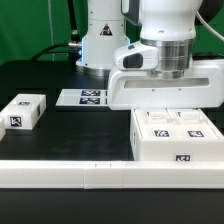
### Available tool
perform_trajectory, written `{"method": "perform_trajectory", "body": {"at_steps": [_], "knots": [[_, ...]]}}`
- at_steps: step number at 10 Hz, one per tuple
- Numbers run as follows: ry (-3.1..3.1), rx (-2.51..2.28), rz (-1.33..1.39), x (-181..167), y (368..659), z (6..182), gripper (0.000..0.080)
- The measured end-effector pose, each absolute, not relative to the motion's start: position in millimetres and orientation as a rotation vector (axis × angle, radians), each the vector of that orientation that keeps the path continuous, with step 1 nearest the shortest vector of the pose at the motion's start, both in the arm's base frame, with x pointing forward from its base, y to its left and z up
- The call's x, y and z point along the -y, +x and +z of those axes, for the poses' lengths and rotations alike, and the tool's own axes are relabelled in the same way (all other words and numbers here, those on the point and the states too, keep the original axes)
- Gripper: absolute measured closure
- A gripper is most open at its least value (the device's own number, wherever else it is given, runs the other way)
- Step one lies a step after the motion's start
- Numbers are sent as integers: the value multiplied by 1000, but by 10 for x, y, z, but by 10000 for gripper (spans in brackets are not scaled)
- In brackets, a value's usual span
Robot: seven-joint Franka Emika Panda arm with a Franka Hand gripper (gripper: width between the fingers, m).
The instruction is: Assemble cabinet
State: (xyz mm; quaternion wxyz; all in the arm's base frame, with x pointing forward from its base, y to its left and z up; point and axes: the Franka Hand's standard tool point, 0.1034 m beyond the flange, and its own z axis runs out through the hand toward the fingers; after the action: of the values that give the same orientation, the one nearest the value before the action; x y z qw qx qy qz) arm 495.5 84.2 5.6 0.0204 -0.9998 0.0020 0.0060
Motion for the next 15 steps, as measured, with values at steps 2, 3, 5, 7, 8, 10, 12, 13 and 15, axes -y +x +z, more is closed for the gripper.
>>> {"method": "perform_trajectory", "body": {"at_steps": [2, 3, 5, 7, 8, 10, 12, 13, 15], "knots": [[-3101, -2, 19, -848, 4954, 56, 579], [-3101, 0, 19, -849, 4952, 55, 623], [-3101, 5, 20, -851, 4951, 54, 788], [-3101, 5, 20, -852, 4951, 54, 796], [-3101, 6, 20, -852, 4951, 55, 797], [-3103, 42, 25, -832, 4972, 229, 797], [-3108, 72, 47, -826, 5004, 465, 797], [-3108, 73, 37, -831, 5025, 524, 797], [-3109, 74, 56, -829, 4984, 459, 797]]}}
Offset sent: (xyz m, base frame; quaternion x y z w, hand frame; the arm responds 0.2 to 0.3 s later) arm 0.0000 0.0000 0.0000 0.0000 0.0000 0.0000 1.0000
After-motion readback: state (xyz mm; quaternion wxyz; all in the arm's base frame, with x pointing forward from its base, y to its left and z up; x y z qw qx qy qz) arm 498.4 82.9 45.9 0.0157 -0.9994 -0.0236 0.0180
